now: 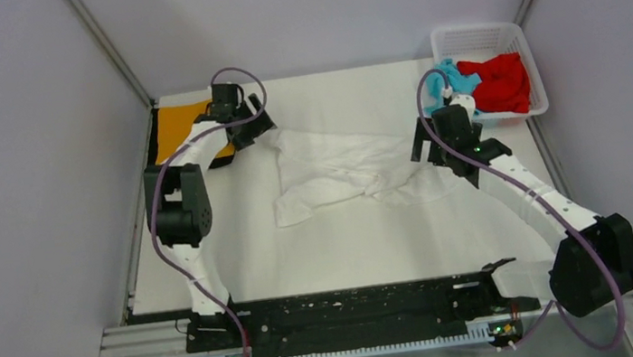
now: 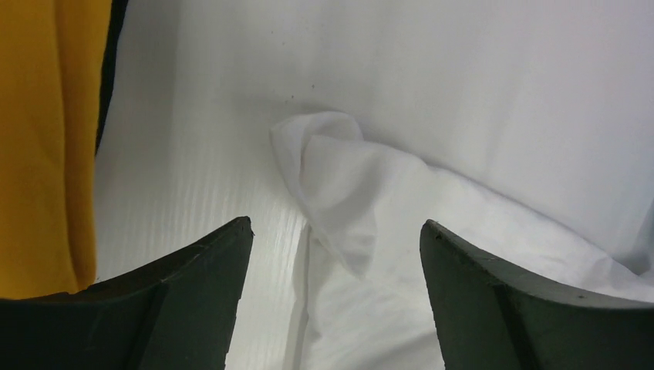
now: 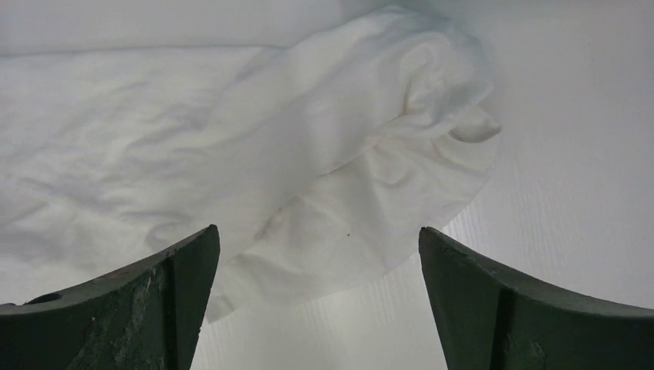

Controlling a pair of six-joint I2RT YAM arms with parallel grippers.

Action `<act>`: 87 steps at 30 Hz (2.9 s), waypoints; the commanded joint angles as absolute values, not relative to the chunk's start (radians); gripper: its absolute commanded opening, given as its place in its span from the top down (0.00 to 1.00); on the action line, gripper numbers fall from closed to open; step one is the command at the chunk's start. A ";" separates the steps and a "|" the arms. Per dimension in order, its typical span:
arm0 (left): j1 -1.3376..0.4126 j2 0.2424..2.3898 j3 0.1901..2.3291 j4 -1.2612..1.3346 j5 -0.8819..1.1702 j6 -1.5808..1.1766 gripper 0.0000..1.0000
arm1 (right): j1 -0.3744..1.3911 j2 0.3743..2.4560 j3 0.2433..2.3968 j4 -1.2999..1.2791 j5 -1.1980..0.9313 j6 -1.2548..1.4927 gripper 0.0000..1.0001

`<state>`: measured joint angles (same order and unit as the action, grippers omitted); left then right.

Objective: Fold and stack the t-shirts
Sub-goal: Flatten out the tshirt

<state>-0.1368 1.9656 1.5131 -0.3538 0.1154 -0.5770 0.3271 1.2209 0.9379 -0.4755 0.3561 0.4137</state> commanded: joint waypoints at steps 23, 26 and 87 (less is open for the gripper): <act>-0.142 2.229 1.821 -0.433 0.126 -0.574 1.00 | 0.332 1.443 0.803 -0.071 0.337 0.768 0.09; -0.143 2.156 1.752 -0.406 0.103 -0.579 1.00 | 0.332 1.469 0.812 -0.055 0.365 0.787 0.12; -0.077 1.445 0.973 -0.318 -0.093 -0.606 1.00 | 0.300 1.384 1.023 -0.674 0.108 0.474 0.03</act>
<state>-0.0799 1.4952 1.0023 -0.3515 -0.1165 -0.5579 0.2798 1.4830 1.1172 -0.7193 0.0689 0.3904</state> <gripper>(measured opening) 0.026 0.980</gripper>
